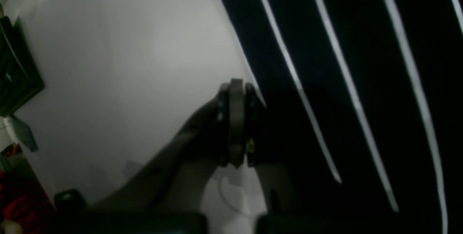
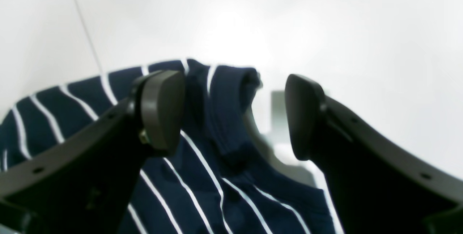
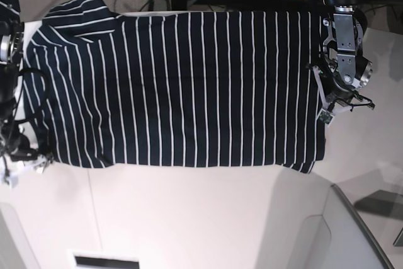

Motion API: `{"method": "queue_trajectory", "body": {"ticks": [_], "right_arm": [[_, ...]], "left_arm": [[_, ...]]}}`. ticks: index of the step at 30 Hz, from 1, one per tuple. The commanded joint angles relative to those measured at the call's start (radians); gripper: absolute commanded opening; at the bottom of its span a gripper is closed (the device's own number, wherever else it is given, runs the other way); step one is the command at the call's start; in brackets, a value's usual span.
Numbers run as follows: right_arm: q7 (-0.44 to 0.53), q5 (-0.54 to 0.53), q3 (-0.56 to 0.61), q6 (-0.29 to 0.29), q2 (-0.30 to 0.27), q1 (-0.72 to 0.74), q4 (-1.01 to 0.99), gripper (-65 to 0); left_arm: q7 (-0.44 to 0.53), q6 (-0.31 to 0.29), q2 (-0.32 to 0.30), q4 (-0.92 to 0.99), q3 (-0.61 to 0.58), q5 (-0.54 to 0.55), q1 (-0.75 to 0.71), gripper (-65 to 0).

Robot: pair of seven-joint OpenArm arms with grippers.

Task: Layout the t-shirt on the table in an organized manner, then fold the t-shirt properly
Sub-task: 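Drag the shirt edge away from the table center with both grippers, then release the shirt edge with the left gripper and pinch fabric inward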

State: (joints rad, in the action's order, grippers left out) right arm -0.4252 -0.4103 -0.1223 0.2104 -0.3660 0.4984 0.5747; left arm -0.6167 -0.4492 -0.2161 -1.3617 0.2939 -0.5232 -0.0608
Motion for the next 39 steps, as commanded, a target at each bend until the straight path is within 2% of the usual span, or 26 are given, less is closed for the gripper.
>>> {"method": "queue_trajectory", "body": {"ticks": [1,5,12,16,19,20,21,24,27,28,33,36,39], "right_arm": [[0.01,-0.009,-0.004,0.008,-0.015,0.035,0.029,-23.1],[0.018,-0.003,-0.003,0.008,0.012,0.035,0.028,-23.1],[0.174,-0.002,0.0,0.004,0.018,0.049,-0.126,-23.1],[0.179,0.014,0.0,0.002,0.015,0.047,-0.137,-23.6],[0.177,0.09,-0.001,0.007,0.023,0.046,-0.138,-25.2],[0.177,0.112,-0.001,0.007,0.026,0.044,-0.138,-28.5],[0.177,0.126,-0.004,0.007,0.037,0.044,-0.138,-35.0],[0.177,0.133,-0.006,0.007,0.043,0.044,-0.13,-65.0],[0.174,0.133,-0.004,0.007,0.045,0.044,-0.084,-62.7],[0.156,0.133,-0.004,0.007,0.045,0.036,-0.052,-65.0],[-0.079,0.132,-0.009,0.007,0.045,-0.062,0.285,-65.0],[-0.163,0.132,-0.009,0.004,0.045,-0.123,0.466,-65.0],[-0.243,0.132,-0.009,0.002,0.046,-0.16,0.574,-65.0]], "left_arm": [[0.008,0.008,-0.01,-0.012,0.006,-0.005,0.014,-65.0],[0.008,0.008,-0.006,-0.012,0.006,-0.005,0.02,-65.0],[0.008,0.008,-0.006,-0.012,0.006,-0.005,0.013,-65.0],[0.011,0.008,-0.01,-0.012,0.006,-0.005,0.002,-65.0],[0.013,0.008,-0.007,-0.012,0.006,-0.005,-0.006,-65.0],[0.013,0.008,-0.006,-0.012,0.006,-0.005,-0.006,-65.0],[0.013,0.008,-0.006,-0.012,0.005,-0.005,-0.007,-65.0],[0.013,0.008,0.001,-0.012,-0.003,-0.005,-0.009,-65.0],[0.011,0.008,0.033,-0.018,-0.006,-0.005,-0.011,-65.0],[0.011,0.008,0.045,-0.022,-0.006,-0.005,-0.012,-65.0],[0.014,-0.01,0.136,-0.037,-0.029,-0.005,-0.02,-65.0],[0.011,-0.089,0.209,-0.071,-0.131,-0.001,-0.021,-65.0],[0.011,-0.092,0.294,-0.068,-0.218,0.082,-0.006,-65.0]]}}
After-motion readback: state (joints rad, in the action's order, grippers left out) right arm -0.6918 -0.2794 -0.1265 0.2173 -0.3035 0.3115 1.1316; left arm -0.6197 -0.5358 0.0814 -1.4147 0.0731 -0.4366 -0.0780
